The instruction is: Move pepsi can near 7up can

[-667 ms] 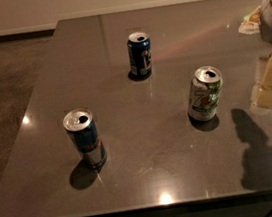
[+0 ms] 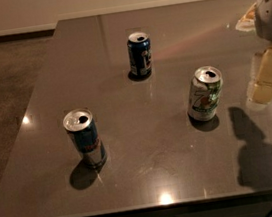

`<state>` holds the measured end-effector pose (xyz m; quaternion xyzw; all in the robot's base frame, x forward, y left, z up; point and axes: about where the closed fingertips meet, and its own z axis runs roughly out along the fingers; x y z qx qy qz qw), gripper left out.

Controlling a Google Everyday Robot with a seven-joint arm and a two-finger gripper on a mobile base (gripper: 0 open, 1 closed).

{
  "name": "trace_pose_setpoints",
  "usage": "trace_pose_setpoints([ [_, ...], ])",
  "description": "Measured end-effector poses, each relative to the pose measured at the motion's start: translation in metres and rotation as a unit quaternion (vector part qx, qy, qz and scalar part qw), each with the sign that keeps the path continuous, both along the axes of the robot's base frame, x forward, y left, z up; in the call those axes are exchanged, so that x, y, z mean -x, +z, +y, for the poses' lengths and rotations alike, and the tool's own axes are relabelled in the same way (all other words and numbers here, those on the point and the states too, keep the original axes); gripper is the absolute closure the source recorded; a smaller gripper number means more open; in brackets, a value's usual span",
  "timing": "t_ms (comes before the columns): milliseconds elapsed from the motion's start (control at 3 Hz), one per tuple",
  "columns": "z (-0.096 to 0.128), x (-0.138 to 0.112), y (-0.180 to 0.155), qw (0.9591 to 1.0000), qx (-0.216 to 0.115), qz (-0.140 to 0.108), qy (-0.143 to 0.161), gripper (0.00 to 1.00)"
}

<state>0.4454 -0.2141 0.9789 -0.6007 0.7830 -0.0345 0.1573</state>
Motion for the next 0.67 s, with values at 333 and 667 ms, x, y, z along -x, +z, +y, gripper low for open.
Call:
trace_pose_setpoints([
  [333, 0.011, -0.026, 0.001, 0.9996, -0.023, 0.002, -0.016, 0.0],
  [667, 0.029, -0.063, 0.0, 0.9972, -0.064, -0.002, -0.04, 0.0],
])
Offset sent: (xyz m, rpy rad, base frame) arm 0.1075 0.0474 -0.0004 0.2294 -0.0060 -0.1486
